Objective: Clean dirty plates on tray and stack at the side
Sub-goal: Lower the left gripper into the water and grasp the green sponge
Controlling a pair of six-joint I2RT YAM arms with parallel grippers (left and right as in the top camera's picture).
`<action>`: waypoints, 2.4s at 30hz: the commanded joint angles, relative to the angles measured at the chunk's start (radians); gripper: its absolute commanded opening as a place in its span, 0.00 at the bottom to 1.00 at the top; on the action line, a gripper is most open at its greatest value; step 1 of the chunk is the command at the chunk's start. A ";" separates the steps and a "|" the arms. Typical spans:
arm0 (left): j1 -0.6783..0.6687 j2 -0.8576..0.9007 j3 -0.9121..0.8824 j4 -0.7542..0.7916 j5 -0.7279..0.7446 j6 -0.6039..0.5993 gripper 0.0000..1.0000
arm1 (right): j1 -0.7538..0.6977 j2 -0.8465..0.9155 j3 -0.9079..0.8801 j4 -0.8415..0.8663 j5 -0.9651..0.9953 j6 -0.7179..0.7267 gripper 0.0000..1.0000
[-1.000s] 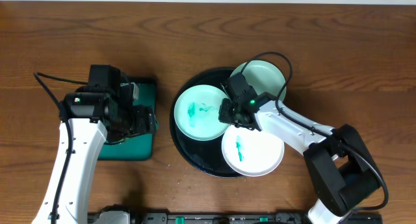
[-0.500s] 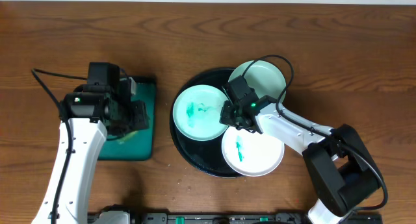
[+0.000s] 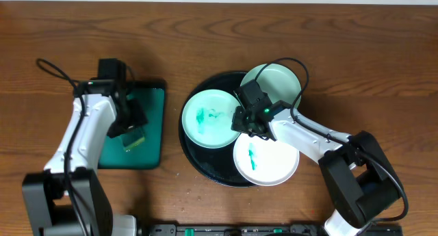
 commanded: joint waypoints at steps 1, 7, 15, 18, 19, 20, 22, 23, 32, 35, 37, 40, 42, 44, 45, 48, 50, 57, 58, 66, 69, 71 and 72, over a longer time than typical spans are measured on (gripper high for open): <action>0.057 0.037 -0.011 0.016 -0.031 -0.029 0.52 | 0.005 0.003 -0.007 -0.015 0.007 -0.028 0.01; 0.070 0.117 -0.011 0.045 -0.032 -0.027 0.47 | 0.004 0.003 -0.007 -0.015 0.007 -0.032 0.01; 0.070 0.212 -0.011 0.087 -0.036 -0.027 0.24 | 0.005 0.003 -0.007 -0.019 0.007 -0.038 0.01; 0.070 0.216 -0.011 0.106 -0.063 -0.027 0.10 | 0.005 0.003 -0.007 -0.021 0.007 -0.037 0.01; 0.070 0.216 -0.011 0.111 -0.066 -0.027 0.07 | 0.005 0.003 -0.007 -0.023 0.007 -0.038 0.01; 0.070 0.216 -0.010 0.114 -0.066 -0.027 0.07 | 0.005 0.003 -0.007 -0.023 0.007 -0.037 0.01; 0.070 0.215 -0.010 0.114 -0.066 -0.027 0.07 | 0.005 0.003 -0.007 -0.024 0.007 -0.037 0.01; 0.070 0.214 -0.010 0.114 -0.065 -0.027 0.07 | 0.005 0.003 -0.007 -0.024 0.007 -0.037 0.01; 0.068 0.091 -0.010 0.098 -0.065 -0.038 0.45 | 0.005 0.003 -0.007 -0.024 0.007 -0.037 0.01; 0.069 0.048 -0.010 0.099 -0.071 -0.030 0.69 | 0.005 0.003 -0.007 -0.023 0.007 -0.038 0.01; 0.070 0.043 -0.010 0.100 -0.096 -0.030 0.69 | 0.005 0.003 -0.007 -0.023 0.007 -0.037 0.01; 0.071 0.060 -0.011 0.101 -0.113 -0.030 0.64 | 0.005 0.003 -0.007 -0.023 0.007 -0.038 0.01; 0.071 0.076 -0.011 0.109 -0.113 -0.030 0.58 | 0.005 0.003 -0.007 -0.024 0.007 -0.038 0.01; 0.071 0.099 -0.011 0.115 -0.113 -0.026 0.56 | 0.005 0.003 -0.007 -0.024 0.007 -0.038 0.01; 0.071 0.108 -0.011 0.117 -0.113 -0.023 0.54 | 0.005 0.003 -0.007 -0.024 0.007 -0.038 0.01; 0.071 0.140 -0.011 0.127 -0.112 -0.016 0.50 | 0.005 0.003 -0.007 -0.024 0.007 -0.038 0.01; 0.071 0.157 -0.011 0.134 -0.111 -0.016 0.49 | 0.005 0.003 -0.007 -0.023 0.007 -0.037 0.01; 0.071 0.202 -0.011 0.153 -0.110 -0.016 0.43 | 0.005 0.003 -0.007 -0.024 0.007 -0.038 0.01; 0.071 0.203 -0.011 0.155 -0.110 -0.016 0.40 | 0.005 0.003 -0.007 -0.024 0.007 -0.038 0.01; 0.071 0.203 -0.011 0.159 -0.110 -0.016 0.19 | 0.005 0.003 -0.007 -0.028 0.007 -0.038 0.01; 0.071 0.203 -0.011 0.159 -0.110 -0.016 0.10 | 0.005 0.003 -0.007 -0.032 0.007 -0.038 0.01; 0.071 0.203 -0.011 0.158 -0.110 -0.016 0.22 | 0.005 0.003 -0.007 -0.032 0.007 -0.037 0.01; 0.071 0.203 -0.011 0.154 -0.110 -0.016 0.33 | 0.005 0.003 -0.007 -0.032 0.007 -0.037 0.01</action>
